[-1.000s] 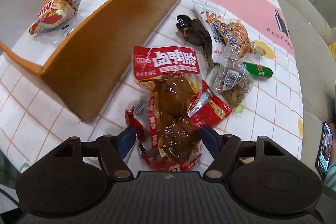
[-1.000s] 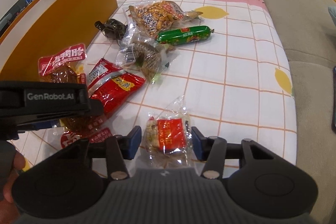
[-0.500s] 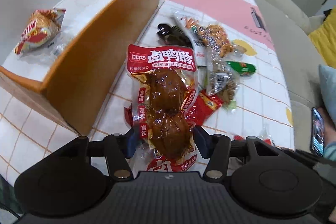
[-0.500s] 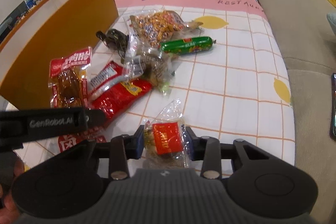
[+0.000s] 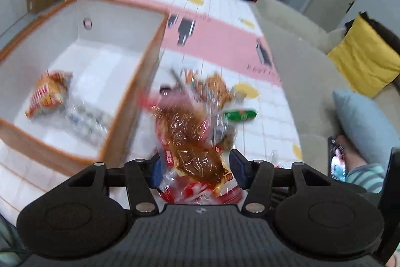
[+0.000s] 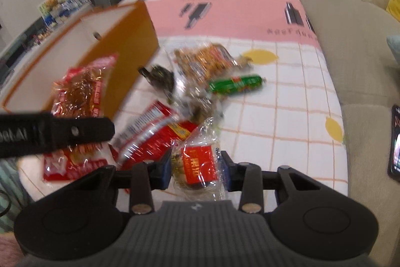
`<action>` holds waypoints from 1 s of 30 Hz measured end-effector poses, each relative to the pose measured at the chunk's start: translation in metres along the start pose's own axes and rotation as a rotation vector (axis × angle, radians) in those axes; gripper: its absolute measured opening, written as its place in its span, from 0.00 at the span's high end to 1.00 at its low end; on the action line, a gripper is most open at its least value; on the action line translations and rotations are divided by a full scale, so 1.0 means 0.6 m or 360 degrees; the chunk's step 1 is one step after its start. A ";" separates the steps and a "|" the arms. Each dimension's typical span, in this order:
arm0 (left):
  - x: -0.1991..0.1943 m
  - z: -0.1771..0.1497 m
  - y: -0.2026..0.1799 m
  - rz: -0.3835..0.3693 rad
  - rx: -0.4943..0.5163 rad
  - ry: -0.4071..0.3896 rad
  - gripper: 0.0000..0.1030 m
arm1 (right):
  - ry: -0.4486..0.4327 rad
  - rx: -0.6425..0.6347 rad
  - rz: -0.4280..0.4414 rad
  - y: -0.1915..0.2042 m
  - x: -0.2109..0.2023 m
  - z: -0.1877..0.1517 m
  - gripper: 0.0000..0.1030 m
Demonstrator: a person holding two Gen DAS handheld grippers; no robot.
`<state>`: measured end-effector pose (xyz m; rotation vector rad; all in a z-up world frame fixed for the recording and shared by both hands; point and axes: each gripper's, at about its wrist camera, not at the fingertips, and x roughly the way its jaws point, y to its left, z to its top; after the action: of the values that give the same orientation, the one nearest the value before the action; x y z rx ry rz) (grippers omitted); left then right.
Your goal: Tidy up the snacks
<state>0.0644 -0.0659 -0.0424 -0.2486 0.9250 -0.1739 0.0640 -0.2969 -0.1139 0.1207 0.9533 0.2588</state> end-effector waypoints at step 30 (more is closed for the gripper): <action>0.109 -0.100 0.028 -0.0061 -0.0398 0.0741 0.37 | 0.0292 -0.0043 -0.0156 -0.013 0.005 -0.068 0.65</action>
<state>0.0554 -0.0750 -0.1320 -0.4695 1.4078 -0.1535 0.0338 -0.3041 -0.1414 0.0253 1.1343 0.1941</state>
